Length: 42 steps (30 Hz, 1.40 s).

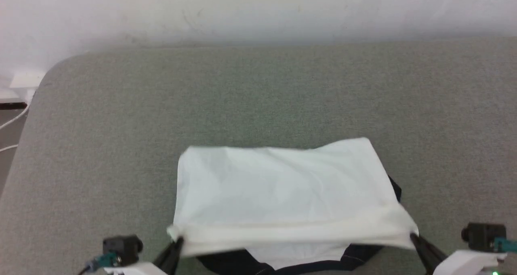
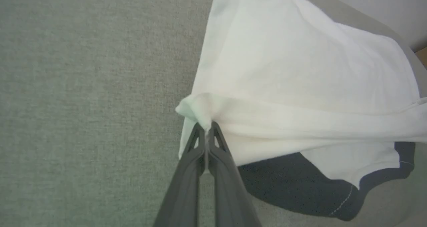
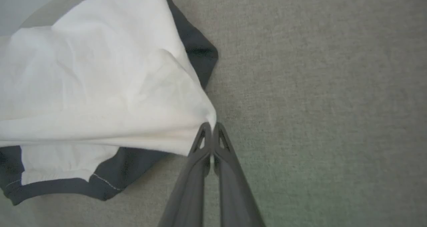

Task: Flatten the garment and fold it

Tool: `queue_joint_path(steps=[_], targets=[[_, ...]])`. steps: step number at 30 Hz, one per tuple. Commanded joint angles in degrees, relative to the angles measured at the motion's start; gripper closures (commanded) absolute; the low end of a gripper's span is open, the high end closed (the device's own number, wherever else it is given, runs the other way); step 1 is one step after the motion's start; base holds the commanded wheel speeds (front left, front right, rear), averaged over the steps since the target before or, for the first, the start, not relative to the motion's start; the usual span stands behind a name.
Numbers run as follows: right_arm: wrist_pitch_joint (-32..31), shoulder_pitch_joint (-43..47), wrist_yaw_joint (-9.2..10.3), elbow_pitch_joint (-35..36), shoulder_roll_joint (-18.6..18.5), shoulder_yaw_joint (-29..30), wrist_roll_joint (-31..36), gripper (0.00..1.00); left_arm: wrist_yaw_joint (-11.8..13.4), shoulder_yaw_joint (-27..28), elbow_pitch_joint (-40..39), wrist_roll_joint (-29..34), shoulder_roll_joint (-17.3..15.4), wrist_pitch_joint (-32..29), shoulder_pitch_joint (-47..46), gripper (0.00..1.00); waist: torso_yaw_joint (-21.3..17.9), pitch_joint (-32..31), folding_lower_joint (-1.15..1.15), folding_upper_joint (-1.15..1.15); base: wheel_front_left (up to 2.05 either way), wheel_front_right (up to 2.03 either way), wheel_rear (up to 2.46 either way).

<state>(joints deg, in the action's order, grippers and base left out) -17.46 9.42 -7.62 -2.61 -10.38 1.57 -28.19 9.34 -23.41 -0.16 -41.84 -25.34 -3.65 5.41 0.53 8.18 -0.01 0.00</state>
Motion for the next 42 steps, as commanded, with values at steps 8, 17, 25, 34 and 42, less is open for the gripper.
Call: queue_joint_path(steps=[8,17,25,34,42], targets=[[-0.09,5.82,0.13,-0.78,4.57,2.39,4.21,0.00,0.33,-1.72,2.70,-1.34,1.03,-0.11,4.06,0.00,0.51,-1.99,0.01,0.00,0.00,0.00,0.00],[4.46,5.40,0.13,9.90,6.11,7.70,3.72,0.00,4.00,4.00,0.46,4.82,4.16,16.84,1.97,0.00,1.27,-4.73,0.01,0.00,0.00,0.00,0.00],[-3.73,-5.19,0.13,2.01,0.85,7.60,4.29,0.00,4.33,9.31,-3.09,14.90,6.61,18.61,-2.97,0.00,3.10,-3.67,0.01,0.00,0.00,0.00,0.00],[-12.36,-14.19,0.13,-7.32,-1.59,2.54,2.40,0.00,0.74,14.65,-3.88,22.48,10.58,18.64,-4.93,0.00,6.18,-1.09,0.01,0.00,0.00,0.00,0.00],[-20.30,-19.86,0.13,-16.97,-2.53,-1.10,2.92,0.00,-3.75,16.06,-1.59,24.52,13.98,18.64,-5.35,0.00,8.08,0.93,0.01,0.00,0.00,0.00,0.00]])
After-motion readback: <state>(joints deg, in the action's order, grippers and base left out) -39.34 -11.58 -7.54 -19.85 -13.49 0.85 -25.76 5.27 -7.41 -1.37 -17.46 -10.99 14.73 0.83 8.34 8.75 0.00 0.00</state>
